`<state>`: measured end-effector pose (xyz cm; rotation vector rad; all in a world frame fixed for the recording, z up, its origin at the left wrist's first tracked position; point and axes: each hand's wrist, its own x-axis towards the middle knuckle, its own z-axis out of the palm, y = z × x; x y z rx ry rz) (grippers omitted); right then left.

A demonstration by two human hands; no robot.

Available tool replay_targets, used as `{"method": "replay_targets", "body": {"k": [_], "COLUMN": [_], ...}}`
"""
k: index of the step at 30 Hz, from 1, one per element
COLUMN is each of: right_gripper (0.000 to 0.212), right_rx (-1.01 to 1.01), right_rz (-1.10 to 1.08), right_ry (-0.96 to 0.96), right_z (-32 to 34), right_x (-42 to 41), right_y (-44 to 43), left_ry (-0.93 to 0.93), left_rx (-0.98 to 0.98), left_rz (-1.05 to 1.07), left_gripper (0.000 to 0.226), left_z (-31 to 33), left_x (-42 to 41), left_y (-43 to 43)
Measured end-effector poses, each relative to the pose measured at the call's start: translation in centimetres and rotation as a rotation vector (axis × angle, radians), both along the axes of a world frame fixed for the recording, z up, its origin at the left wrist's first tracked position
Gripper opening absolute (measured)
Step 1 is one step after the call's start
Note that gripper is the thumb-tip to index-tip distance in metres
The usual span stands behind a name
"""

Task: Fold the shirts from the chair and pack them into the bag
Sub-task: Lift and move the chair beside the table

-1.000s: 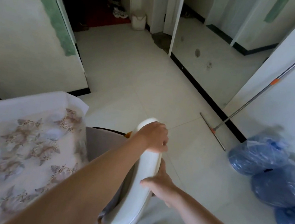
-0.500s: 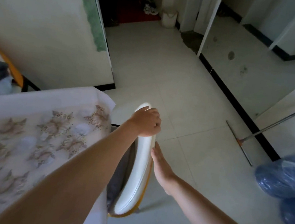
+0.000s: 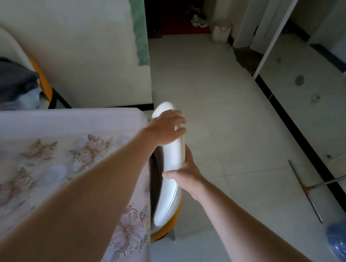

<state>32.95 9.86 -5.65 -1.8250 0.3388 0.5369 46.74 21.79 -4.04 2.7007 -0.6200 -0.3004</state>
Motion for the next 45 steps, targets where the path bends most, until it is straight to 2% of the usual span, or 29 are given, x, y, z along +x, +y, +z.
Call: {"method": "replay_targets", "body": {"k": [3, 6, 10, 13, 16, 19, 21, 23, 24, 27, 29, 30, 34, 41, 43, 45], "right_gripper": [0.108, 0.116, 0.106, 0.102, 0.100, 0.101, 0.100, 0.091, 0.085, 0.085, 0.085, 0.086, 0.095, 0.100, 0.100, 0.098], "right_rx": [-0.096, -0.159, -0.259, -0.287, -0.286, -0.271, -0.266, -0.241, -0.212, -0.147, -0.142, -0.140, -0.247, -0.236, -0.222, -0.205], "right_rz": [-0.129, -0.197, -0.059, -0.041, -0.022, 0.002, 0.044, 0.076, 0.061, 0.030, 0.080, 0.092, 0.119, 0.178, 0.168, 0.132], "right_ry": [-0.055, -0.062, 0.019, 0.014, 0.019, 0.032, 0.059, 0.081, 0.084, 0.070, 0.086, 0.110, 0.166, 0.206, 0.203, 0.197], "right_z": [-0.4, -0.5, 0.6, 1.3, 1.5, 1.8, 2.0, 2.6, 2.8, 3.7, 4.4, 4.3, 4.2, 3.6, 3.1, 2.9], "right_x": [-0.2, -1.4, -2.0, -3.4, -6.1, -9.5, -11.4, -12.3, -11.9, -9.5, -8.4, -8.2, -9.2, -11.7, -12.0, -12.1], "right_y": [0.7, 1.6, 1.0, 0.1, -1.1, -3.2, -4.6, -5.7, -6.1, -6.8, -6.3, -5.9, -4.1, -0.2, 0.8, 1.4], "left_ry": [0.174, 0.349, 0.549, 0.707, 0.724, 0.577, 0.273, -0.056, -0.142, -0.104, -0.081, -0.083, -0.200, -0.362, -0.342, -0.218], "left_rx": [0.019, -0.157, -0.441, -0.650, -0.694, -0.598, -0.457, -0.399, -0.350, -0.055, 0.138, 0.158, 0.040, -0.220, -0.220, -0.163], "left_rz": [0.030, 0.163, 0.341, 0.444, 0.437, 0.424, 0.370, 0.250, 0.162, -0.121, -0.217, -0.232, -0.251, -0.216, -0.211, -0.212], "left_gripper": [0.062, 0.058, 0.054, 0.053, 0.062, 0.038, 0.029, 0.030, 0.033, 0.040, 0.040, 0.039, 0.033, 0.026, 0.026, 0.028], "left_z": [0.6, -0.1, -2.0, -3.1, -4.0, -2.5, -1.2, 0.2, 0.9, 1.5, 1.1, 0.8, -0.5, -2.7, -2.6, -2.1], "left_x": [-2.1, -4.8, -8.8, -12.9, -16.2, -18.4, -18.3, -17.2, -16.5, -13.7, -12.5, -12.2, -12.3, -15.0, -15.6, -16.1], "left_y": [1.4, 2.3, 1.5, 0.4, -0.2, -1.6, -2.4, -3.7, -4.6, -6.6, -6.4, -5.9, -3.8, 0.8, 1.9, 2.4]}}
